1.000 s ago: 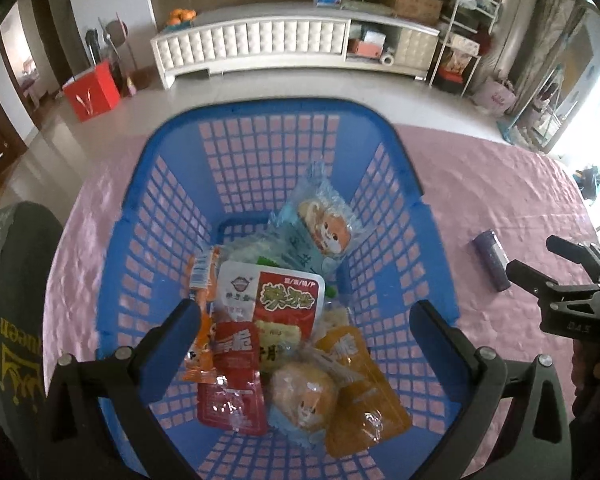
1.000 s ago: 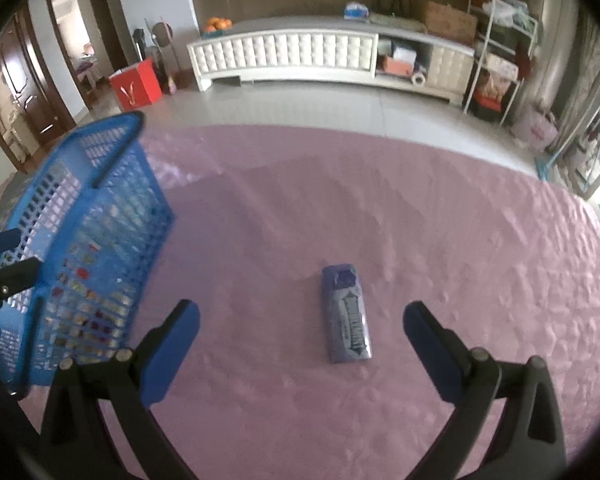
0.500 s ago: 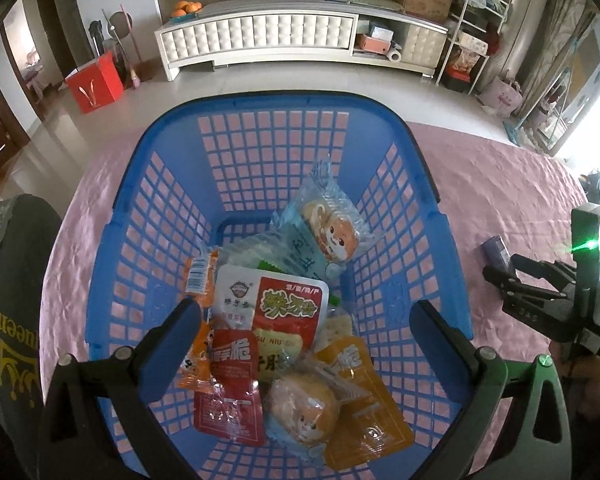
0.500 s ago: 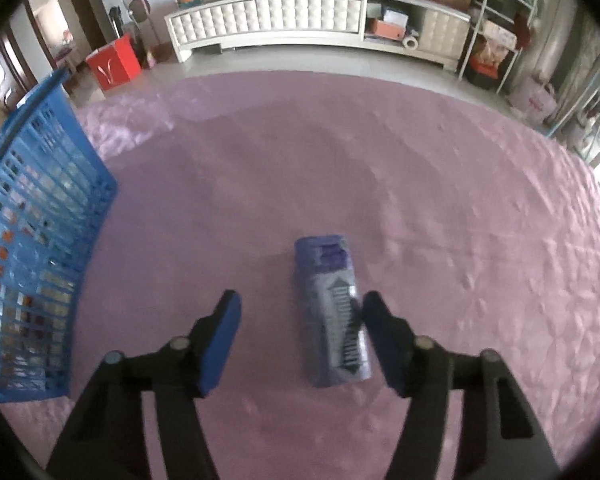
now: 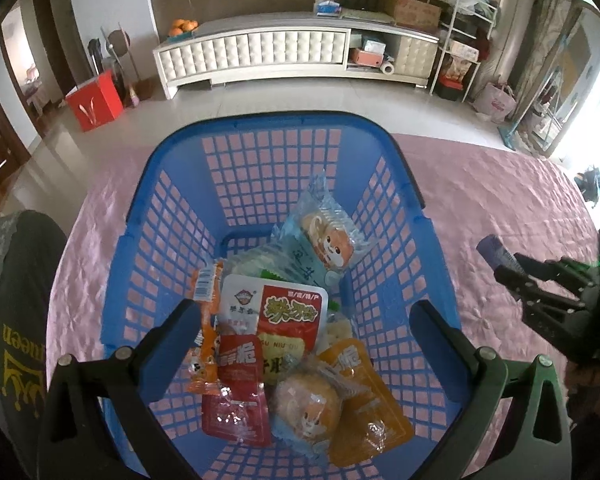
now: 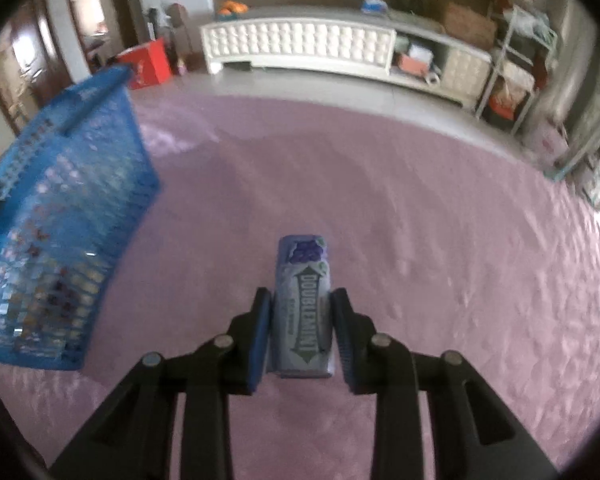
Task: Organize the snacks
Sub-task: 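Grasp the blue Doublemint gum box with the right tool and lift it, then carry the gum box over the basket and open the right tool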
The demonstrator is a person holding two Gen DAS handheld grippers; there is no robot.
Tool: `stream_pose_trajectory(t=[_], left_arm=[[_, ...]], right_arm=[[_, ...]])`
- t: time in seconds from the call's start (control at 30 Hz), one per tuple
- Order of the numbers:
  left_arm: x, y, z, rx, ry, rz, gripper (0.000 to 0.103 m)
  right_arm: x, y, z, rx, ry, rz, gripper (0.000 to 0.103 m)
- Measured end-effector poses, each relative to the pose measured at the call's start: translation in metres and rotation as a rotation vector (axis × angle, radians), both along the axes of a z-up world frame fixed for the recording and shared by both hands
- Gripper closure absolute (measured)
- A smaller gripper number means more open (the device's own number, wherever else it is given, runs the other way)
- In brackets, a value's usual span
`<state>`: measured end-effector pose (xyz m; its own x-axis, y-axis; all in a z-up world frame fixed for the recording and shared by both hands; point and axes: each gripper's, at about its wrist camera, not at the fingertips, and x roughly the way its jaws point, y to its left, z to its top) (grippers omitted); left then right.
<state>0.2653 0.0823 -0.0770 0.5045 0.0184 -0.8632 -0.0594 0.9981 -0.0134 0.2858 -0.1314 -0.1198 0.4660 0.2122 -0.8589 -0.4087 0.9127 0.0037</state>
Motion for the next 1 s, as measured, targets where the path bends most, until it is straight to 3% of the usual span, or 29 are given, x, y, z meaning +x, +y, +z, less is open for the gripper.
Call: stream_pose_trajectory(t=[0.27,0.47,0.83,1.0], left_arm=[[-0.023,0.003,0.032,-0.016,-0.086,-0.027,0.0],[-0.043,0.009,0.055,0.01,-0.144,-0.035,0.0],[-0.077,0.033,0.088,0.042,-0.229,-0.054,0.0],[-0.083,0.049,0.096,0.082,-0.252,-0.054,0.0]], right_arm=[[-0.03,0.023,0.07,0.148,-0.076,0.085,0.068],[-0.051,0.049,0.108,0.181,-0.138,0.141,0.068],[-0.078,0.09,0.155,0.21,-0.203,0.236,0.068],[-0.076,0.11,0.159,0.196,-0.205,0.266,0.068]])
